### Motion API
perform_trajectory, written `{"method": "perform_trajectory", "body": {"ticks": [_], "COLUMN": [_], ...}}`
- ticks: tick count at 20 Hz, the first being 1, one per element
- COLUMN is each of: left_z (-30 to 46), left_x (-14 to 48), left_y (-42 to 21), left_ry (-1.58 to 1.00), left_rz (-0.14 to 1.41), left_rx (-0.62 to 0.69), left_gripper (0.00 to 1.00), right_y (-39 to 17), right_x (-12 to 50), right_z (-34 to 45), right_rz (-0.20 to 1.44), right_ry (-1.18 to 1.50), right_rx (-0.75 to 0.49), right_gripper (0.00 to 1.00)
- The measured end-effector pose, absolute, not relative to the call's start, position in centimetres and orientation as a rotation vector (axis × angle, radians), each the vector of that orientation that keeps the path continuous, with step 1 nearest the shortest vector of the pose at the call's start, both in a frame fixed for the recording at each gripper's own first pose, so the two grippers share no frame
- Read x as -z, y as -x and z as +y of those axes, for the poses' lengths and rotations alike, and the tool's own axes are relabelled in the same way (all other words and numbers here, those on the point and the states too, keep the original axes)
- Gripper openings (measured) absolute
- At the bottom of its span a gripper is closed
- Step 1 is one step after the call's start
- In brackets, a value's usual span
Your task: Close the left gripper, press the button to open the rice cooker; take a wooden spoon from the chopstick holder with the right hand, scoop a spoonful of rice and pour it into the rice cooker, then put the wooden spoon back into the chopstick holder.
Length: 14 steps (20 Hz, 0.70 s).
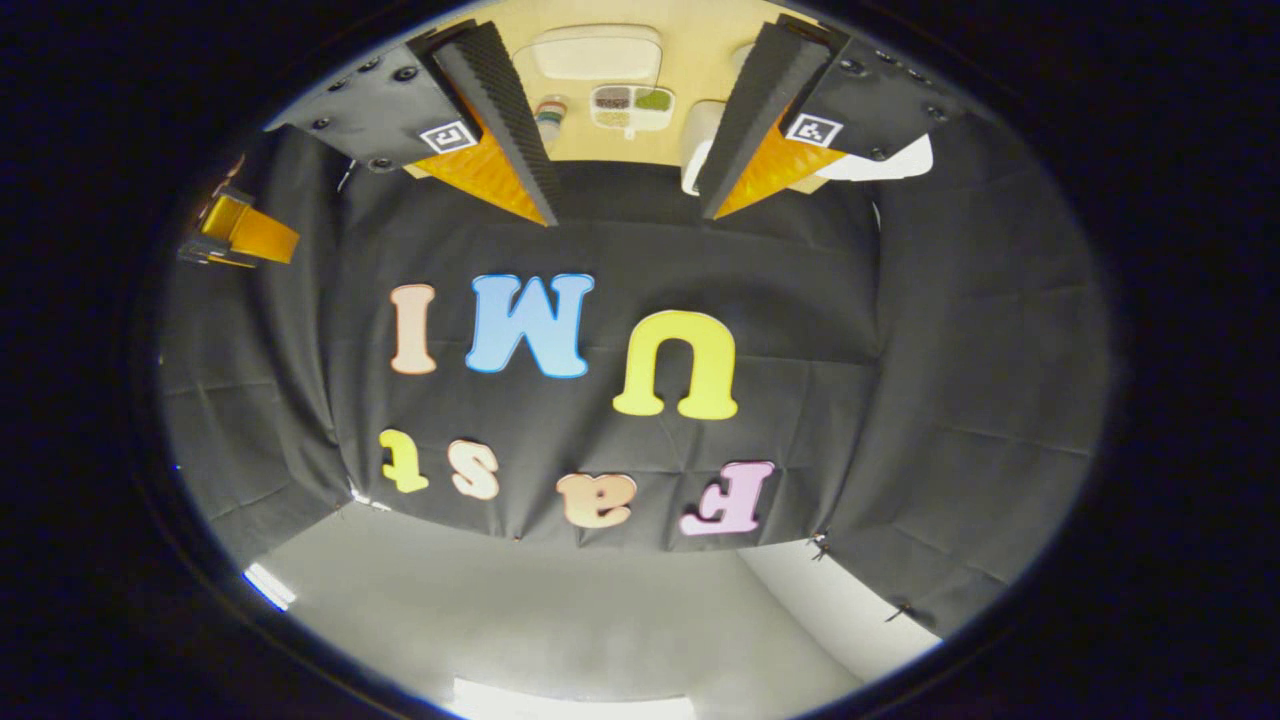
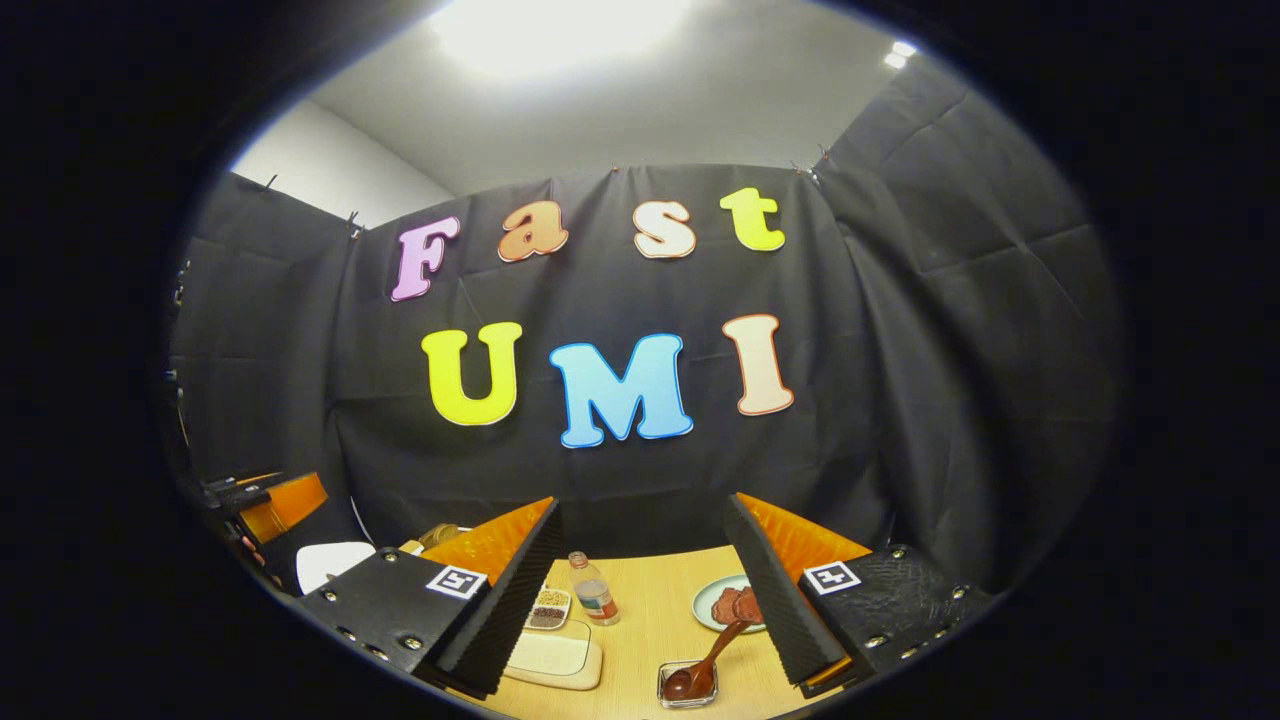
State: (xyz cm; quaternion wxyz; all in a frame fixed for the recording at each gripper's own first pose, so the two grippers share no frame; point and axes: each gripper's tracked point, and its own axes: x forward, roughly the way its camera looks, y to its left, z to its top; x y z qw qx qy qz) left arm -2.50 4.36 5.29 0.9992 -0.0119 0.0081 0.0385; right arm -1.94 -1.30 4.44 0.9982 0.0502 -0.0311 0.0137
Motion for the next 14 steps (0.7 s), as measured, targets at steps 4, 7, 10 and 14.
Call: {"method": "perform_trajectory", "body": {"ticks": [4, 7, 10, 14], "left_z": [3.3, 3.6, 4.0, 3.8], "left_x": [-5.7, -6.0, -5.9, -5.5], "left_y": [3.2, 2.8, 2.8, 2.3], "left_ry": [0.009, 0.026, 0.027, 0.040], "left_rz": [0.001, -0.012, -0.010, 0.004], "left_rx": [-0.064, -0.059, -0.048, -0.012], "left_gripper": [0.96, 0.91, 0.96, 0.96], "right_y": [2.4, 2.5, 2.7, 2.7], "right_x": [-4.7, -4.7, -4.8, -5.2], "right_z": [-0.9, -0.6, -0.3, 0.8], "right_rz": [-0.071, -0.066, -0.067, -0.069], "right_ry": [-0.096, -0.096, -0.087, -0.079], "right_rx": [-0.027, -0.024, -0.015, -0.014], "right_gripper": [0.99, 0.99, 0.99, 0.99]}}
